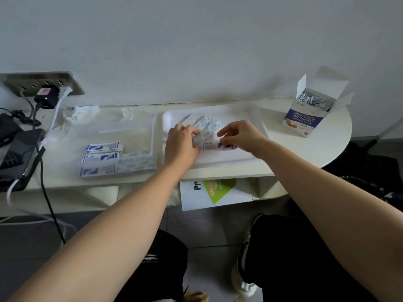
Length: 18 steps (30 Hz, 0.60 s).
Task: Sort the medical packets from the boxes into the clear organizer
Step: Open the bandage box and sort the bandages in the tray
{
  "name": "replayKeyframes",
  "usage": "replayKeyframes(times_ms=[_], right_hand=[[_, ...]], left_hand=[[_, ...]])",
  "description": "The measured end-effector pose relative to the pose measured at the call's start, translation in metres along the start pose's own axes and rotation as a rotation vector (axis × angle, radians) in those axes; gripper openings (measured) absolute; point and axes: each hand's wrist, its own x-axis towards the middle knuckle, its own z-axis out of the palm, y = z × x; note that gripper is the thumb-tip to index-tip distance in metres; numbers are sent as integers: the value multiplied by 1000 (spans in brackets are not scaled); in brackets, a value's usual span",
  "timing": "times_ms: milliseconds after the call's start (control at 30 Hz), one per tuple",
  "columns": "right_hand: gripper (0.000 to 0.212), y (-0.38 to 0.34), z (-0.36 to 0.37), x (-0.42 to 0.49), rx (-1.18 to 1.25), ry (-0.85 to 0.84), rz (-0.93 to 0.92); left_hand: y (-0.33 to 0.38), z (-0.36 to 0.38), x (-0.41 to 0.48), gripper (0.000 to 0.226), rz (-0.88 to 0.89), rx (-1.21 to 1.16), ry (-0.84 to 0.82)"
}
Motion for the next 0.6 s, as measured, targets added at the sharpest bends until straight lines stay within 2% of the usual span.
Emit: replayKeyframes(times_ms=[233,400,600], right_hand=[[15,27,1,-11,-345,103,-101],[24,20,-3,7,-326,253,-201],[36,12,3,35,-326,209,-243]], left_hand=[[11,1,-3,36,-31,30,2],[17,0,7,42,-31,13,43],[19,13,26,72,-58,95,-28]])
